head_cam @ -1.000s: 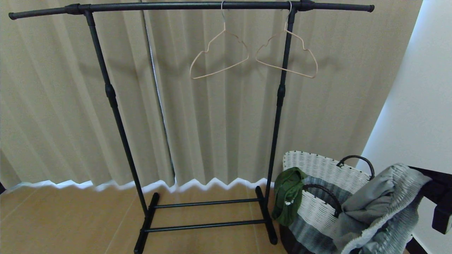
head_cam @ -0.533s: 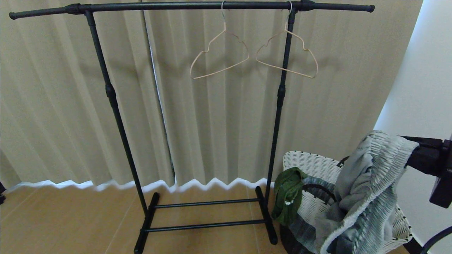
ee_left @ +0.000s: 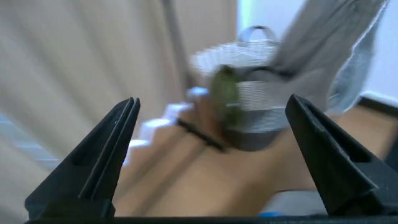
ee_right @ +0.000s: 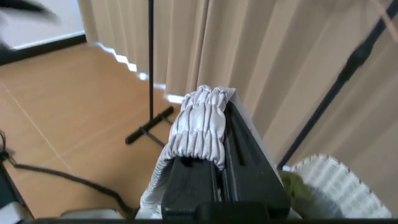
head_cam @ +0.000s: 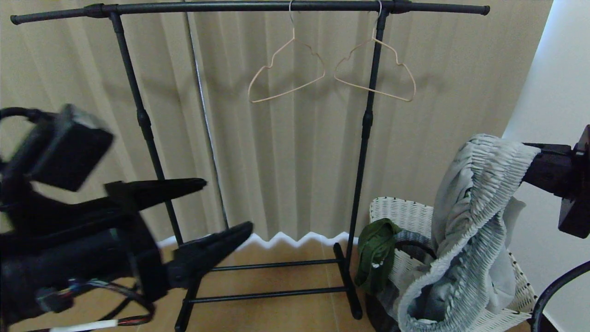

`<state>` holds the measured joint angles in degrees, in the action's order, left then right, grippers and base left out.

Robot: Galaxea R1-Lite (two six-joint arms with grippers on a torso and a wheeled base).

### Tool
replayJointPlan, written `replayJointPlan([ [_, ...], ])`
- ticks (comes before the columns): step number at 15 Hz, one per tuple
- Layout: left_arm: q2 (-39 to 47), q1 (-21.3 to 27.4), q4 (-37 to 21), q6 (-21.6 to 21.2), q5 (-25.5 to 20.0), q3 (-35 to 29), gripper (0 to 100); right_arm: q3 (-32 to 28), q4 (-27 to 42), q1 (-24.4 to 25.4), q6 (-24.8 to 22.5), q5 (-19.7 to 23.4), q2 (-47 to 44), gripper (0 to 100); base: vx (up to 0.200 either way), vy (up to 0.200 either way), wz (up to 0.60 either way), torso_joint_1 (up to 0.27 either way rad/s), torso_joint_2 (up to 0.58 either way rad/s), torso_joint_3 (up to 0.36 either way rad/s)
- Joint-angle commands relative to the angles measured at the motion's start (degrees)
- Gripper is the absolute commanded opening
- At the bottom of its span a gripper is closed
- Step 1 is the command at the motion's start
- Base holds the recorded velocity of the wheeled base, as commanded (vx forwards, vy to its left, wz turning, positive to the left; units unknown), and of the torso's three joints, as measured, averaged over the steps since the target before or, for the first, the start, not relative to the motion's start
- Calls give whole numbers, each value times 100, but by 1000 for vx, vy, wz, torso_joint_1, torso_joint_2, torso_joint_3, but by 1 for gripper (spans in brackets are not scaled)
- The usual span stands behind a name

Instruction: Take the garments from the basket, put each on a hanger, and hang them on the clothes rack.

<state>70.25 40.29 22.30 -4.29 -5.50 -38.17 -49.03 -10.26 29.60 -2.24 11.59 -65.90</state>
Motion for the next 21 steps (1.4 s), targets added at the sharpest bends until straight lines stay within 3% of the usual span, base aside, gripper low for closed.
replayJointPlan([
  [1,1913,1306,600,877,708,-648,100,-142,-2,11,13,1,-10,0,0,0,0,0,0,0],
  [2,1913,1306,600,877,708,-648,100,-142,-2,11,13,1,-10,0,0,0,0,0,0,0],
  [4,2704,1701,1005,1097,796,-683,100,-212,-28,11,110,54,-2,0,0,0,0,0,0,0],
  [8,2880,2264,1101,1598,796,-683,100,-203,-283,37,128,150,-54,0,0,0,0,0,0,0],
  [11,3161,2282,1260,1739,1007,-876,100,-195,-283,266,154,150,-19,0,0,0,0,0,0,0],
  [12,3574,2246,1435,1985,1517,-1210,100,-195,-292,292,145,150,-2,0,0,0,0,0,0,0],
  [13,3803,2220,1435,2073,1719,-1369,100,-203,-292,318,145,141,7,0,0,0,0,0,0,0],
  [21,4040,2106,1444,2187,1771,-973,100,-151,-274,318,136,98,165,0,0,0,0,0,0,0],
])
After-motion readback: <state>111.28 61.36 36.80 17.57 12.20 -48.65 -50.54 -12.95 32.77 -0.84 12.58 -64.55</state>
